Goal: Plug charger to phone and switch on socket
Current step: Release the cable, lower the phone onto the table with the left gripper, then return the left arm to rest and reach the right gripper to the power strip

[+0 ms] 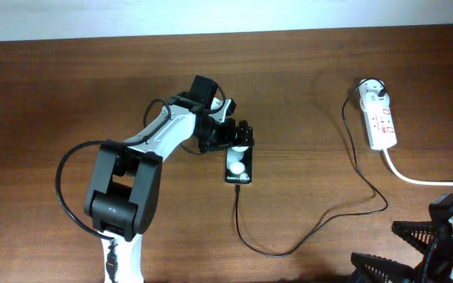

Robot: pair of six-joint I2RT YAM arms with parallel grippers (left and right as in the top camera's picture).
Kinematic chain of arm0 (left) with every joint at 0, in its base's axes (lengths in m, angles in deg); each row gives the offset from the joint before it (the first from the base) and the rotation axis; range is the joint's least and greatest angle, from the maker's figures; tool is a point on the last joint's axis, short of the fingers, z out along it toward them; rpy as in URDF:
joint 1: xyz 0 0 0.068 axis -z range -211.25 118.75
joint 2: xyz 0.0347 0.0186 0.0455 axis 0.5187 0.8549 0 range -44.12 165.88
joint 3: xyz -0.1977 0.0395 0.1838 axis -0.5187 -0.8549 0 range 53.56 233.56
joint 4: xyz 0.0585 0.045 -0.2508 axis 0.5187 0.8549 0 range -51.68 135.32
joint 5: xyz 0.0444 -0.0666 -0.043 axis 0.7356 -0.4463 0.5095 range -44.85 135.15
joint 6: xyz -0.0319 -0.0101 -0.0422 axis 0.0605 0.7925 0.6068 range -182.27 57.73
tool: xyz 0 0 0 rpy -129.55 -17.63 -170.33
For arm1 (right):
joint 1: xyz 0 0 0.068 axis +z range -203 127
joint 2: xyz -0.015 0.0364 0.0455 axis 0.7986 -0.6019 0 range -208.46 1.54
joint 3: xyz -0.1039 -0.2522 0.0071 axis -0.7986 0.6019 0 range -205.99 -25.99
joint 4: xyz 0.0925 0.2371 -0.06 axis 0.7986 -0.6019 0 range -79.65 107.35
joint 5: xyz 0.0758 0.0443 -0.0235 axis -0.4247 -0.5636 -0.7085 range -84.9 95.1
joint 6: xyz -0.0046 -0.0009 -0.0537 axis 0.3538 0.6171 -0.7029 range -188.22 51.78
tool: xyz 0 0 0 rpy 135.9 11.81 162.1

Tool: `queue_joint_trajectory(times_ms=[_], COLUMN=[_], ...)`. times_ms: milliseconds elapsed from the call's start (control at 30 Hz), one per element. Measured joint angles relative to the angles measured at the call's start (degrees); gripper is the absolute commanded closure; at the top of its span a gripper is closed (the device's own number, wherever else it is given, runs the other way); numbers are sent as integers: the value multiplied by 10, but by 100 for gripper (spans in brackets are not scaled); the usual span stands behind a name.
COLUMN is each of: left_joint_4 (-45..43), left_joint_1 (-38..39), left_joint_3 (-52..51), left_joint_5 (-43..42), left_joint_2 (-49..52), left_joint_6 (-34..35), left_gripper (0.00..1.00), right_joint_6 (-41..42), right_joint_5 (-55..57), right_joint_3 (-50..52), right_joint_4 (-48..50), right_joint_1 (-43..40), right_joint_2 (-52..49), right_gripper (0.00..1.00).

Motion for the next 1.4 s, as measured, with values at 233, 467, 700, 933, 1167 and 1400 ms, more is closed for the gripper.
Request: queue_joint_trajectory(times_ms=[233,467,700,933,1167,1400], left_joint_4=[113,229,295,520,519,520], left_joint_1=[-50,-69,-68,-68,-186,-196], left_joint_3=[-18,-17,-127,-140,-140,-142], left_joint_5=[144,319,450,467,468,468], left_joint_2=[-81,-446,-864,-958,-963,-1121], left_joint_6=[-2,-2,15,16,16,16], left_gripper=[1,1,1,1,1,1], right_joint_6=[0,0,0,0,0,0], right_joint_5=[0,0,0,0,0,0], right_joint_3=[0,0,0,0,0,0], right_joint_4=[0,0,1,0,0,0], right_joint_1=[0,0,0,0,0,0], right_joint_2=[0,0,0,0,0,0], right_gripper=[1,1,1,1,1,1])
